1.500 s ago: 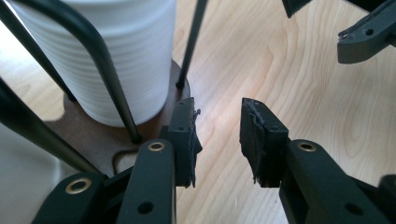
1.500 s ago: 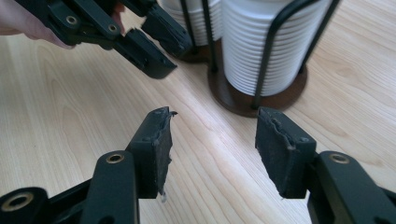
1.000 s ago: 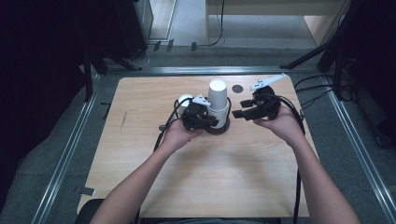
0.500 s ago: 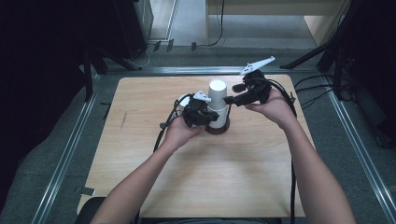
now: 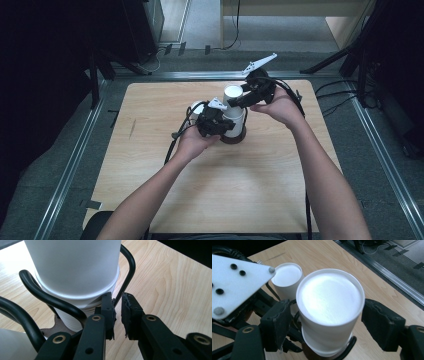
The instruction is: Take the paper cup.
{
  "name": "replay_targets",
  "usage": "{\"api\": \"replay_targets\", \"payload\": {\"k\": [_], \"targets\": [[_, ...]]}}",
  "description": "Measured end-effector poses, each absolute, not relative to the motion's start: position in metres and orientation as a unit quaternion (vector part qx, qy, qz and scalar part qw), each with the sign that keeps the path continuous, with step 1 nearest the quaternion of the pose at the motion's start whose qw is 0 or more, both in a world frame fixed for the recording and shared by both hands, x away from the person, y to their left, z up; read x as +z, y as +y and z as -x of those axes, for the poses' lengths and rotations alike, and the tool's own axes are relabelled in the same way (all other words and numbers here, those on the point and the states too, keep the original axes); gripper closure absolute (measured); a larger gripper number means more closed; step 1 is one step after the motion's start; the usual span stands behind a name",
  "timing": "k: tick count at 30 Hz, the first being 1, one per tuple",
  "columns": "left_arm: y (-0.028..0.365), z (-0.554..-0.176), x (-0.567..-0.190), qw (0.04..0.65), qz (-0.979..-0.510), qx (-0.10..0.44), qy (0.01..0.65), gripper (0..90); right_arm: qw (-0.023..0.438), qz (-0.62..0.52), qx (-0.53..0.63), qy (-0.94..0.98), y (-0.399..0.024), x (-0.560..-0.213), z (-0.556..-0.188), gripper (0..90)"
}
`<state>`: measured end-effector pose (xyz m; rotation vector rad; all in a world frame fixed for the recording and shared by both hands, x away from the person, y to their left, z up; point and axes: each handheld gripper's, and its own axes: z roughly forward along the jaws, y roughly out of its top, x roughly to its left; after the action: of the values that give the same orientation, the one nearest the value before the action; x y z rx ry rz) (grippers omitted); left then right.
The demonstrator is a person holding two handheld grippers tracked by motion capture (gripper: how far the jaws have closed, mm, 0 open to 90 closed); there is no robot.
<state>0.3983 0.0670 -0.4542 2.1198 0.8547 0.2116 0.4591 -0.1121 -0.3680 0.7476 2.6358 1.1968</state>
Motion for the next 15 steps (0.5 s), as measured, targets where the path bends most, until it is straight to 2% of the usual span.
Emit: {"api": "replay_targets", "payload": {"k": [10,12,13,15], "targets": [[0.068,-0.398,-0.455,0.415,-0.84,0.083,0.341,79.4,0.069,-0.248,0.389,0.885,-0.101,-0.366,-0.467,25.8],[0.068,-0.398,-0.455,0.415,-0.84,0.082,0.341,79.3,0.07,-0.246,0.38,0.889,-0.098,-0.367,-0.469,27.6],[0.069,-0.398,-0.455,0.415,-0.839,0.082,0.342,79.3,0.075,-0.247,0.369,0.893,-0.096,-0.367,-0.47,31.3],[0.069,-0.398,-0.455,0.415,-0.839,0.082,0.342,79.3,0.074,-0.251,0.367,0.893,-0.096,-0.367,-0.47,31.8]]}}
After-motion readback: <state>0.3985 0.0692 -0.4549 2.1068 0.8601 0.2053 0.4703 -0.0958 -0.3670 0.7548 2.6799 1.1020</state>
